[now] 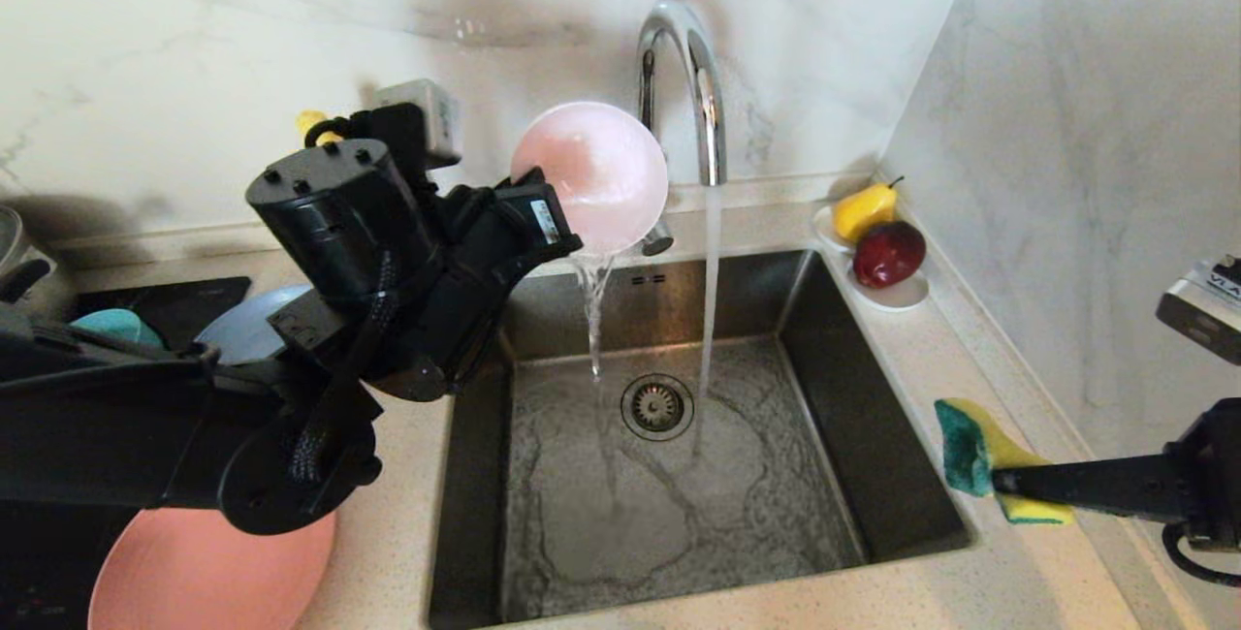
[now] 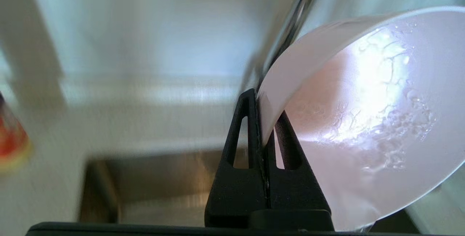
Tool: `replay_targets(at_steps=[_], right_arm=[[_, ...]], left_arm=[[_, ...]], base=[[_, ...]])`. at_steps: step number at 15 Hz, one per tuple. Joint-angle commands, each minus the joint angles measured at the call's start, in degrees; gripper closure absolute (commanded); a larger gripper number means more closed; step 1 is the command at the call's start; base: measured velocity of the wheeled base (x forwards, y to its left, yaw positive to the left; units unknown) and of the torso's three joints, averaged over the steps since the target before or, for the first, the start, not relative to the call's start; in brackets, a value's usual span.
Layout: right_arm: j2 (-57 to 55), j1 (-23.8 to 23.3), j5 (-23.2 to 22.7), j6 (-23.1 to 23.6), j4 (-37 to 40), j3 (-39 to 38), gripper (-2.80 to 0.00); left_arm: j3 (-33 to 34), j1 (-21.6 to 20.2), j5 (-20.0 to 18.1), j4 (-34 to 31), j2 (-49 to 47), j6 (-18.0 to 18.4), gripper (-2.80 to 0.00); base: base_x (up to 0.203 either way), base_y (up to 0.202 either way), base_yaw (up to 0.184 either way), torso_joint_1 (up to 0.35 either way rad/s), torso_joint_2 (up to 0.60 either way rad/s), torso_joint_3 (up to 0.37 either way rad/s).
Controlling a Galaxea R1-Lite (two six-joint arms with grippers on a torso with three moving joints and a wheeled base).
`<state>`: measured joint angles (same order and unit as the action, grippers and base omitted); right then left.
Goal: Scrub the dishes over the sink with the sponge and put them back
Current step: Wash the bowl
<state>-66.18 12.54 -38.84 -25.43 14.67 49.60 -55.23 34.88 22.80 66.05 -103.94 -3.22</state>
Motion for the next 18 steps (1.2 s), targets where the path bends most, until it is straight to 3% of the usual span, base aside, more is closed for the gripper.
replay_targets(at_steps=[1,4,8,12,13,15,18], right_arm=[[-0.5,0.0,-0.3,-0.1,0.1,-0.1,0.0],[-0.8,0.0,-0.3,-0.1,0.0,-0.5,0.0],[-1.5,0.0,-0.3,-0.1,0.0,-0.4,0.0],[-0.6,0.0,-0.4,-0.1,0.0,-0.1,0.0],[-0.3,0.1,-0.4,-0.1,0.1,0.3,0.0],[0.9,0.5,-0.8,-0.2,0.5,1.2,0.0],[2.8,2.9,-0.9,-0.6,0.7,2.6,0.0]], left_arm=[[1.5,0.0,-0.6,4.9,0.0,2.1,0.0],[3.4,0.0,-2.2,10.7,0.0,3.9,0.0],[4.5,0.0,-3.5,16.8,0.1,8.8,0.0],[5.8,0.0,-3.6,15.5,0.0,8.5,0.0],[6.2,0.0,-3.3,12.1,0.2,8.4,0.0],[7.5,0.0,-3.2,-0.8,1.5,6.3,0.0],[5.7,0.0,-4.0,-28.5,5.9,-2.6,0.0]], base=[[0.0,0.0,0.0,0.0,0.0,0.0],[0.0,0.0,0.0,0.0,0.0,0.0],[0.0,0.0,0.0,0.0,0.0,0.0],[0.0,0.0,0.0,0.0,0.0,0.0],[0.0,0.0,0.0,0.0,0.0,0.0],[0.0,0.0,0.0,0.0,0.0,0.0],[0.0,0.0,0.0,0.0,0.0,0.0]])
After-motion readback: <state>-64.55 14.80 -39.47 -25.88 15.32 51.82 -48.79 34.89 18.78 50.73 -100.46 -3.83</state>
